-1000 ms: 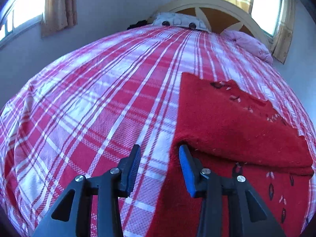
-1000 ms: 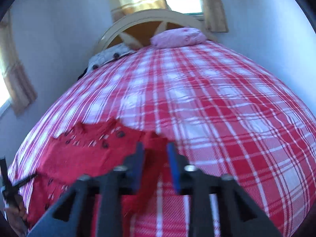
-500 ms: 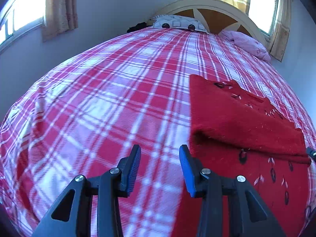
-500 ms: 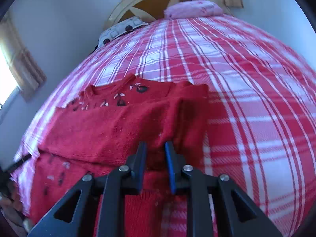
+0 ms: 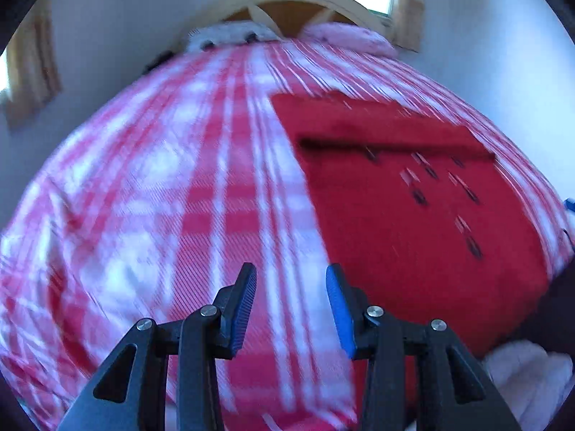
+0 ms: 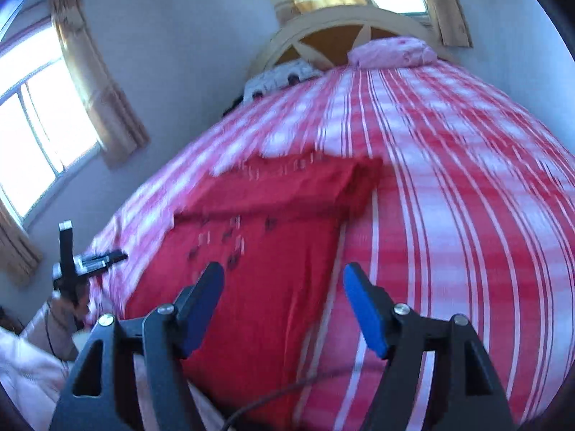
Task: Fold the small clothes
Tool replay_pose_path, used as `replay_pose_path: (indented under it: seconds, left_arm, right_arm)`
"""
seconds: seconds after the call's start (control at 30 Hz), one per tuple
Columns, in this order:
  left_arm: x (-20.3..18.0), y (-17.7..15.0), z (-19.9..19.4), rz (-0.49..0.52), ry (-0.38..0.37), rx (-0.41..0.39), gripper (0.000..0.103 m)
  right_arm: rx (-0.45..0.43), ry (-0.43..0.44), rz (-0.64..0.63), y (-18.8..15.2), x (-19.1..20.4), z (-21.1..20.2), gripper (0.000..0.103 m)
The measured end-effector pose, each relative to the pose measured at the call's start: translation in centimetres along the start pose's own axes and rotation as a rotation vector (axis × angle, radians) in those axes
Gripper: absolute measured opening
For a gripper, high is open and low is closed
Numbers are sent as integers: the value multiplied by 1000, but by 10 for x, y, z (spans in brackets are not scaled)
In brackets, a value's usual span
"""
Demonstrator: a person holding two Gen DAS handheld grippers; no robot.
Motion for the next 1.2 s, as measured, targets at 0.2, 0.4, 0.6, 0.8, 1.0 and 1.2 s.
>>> replay_pose_path:
  seconds: [0.2, 0.4, 0.6, 0.8, 1.0, 1.2]
  left_arm:
    - [-20, -44, -7, -41, -111, 28, 42]
    - [-40, -67, -39, -4, -228, 15, 42]
    - [-48, -80, -49, 18, -290, 33, 42]
    - [-59, -91, -41, 66, -297, 72, 42]
    - [-59, -104, -22, 82, -251, 160, 42]
    - [-55, -101, -12, 33, -262, 164, 42]
  right_arm:
    - [139, 3, 96, -83, -7, 15, 66]
    - [152, 30, 198, -122, -12, 18, 66]
    - [186, 46, 207, -128, -7, 35, 67]
    - [230, 63, 208, -142, -4, 54, 67]
    - [250, 96, 175, -142, 8, 65, 65]
    - [234, 130, 204, -138, 10, 68, 65]
Point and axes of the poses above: each gripper's, at about its wrist camera, not at the fingertips, and z roughly the way its jaws point, x to its left, y to its top, the point moved 8 cm from there along z, roughly the way its jaws point, and after that the axes turned 2 degrees about y, right-handed, at the moved point
